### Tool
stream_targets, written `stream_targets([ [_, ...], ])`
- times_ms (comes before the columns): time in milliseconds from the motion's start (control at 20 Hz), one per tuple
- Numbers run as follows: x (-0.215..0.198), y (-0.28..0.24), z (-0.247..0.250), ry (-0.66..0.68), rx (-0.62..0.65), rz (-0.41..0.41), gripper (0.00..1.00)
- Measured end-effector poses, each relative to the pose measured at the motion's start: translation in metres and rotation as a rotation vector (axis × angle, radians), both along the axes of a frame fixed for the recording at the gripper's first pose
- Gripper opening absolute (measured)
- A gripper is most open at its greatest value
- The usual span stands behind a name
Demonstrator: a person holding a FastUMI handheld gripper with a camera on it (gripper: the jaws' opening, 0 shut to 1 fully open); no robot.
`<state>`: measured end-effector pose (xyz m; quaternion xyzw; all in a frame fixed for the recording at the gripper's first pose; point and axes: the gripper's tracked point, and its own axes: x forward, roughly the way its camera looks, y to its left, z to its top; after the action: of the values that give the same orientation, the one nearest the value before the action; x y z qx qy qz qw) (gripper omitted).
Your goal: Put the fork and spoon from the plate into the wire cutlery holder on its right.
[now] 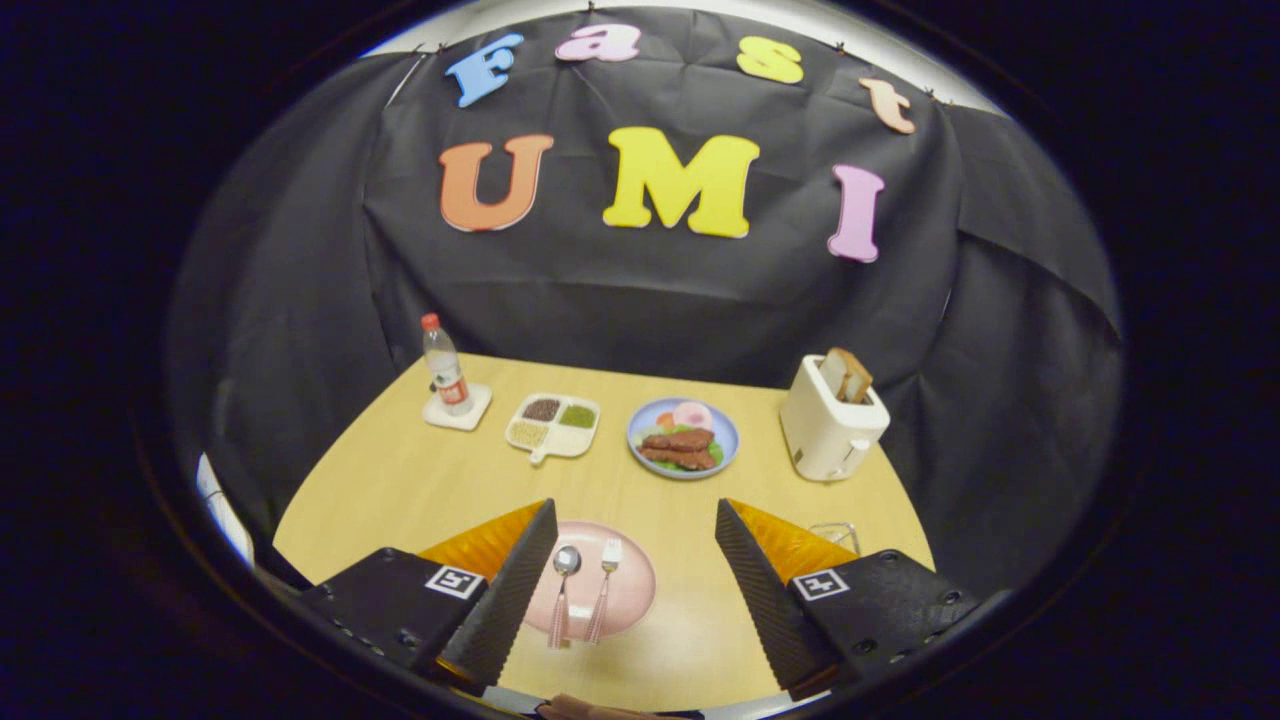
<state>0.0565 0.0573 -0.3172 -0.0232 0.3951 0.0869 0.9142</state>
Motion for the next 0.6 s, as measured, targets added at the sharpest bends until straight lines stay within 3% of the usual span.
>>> stream_targets([
  [500,-0.026,0.020,-0.135,0.361,-0.024,0.011,0.96],
  [600,-0.029,0.025,-0.158,0.427,-0.009,-0.010,0.92],
])
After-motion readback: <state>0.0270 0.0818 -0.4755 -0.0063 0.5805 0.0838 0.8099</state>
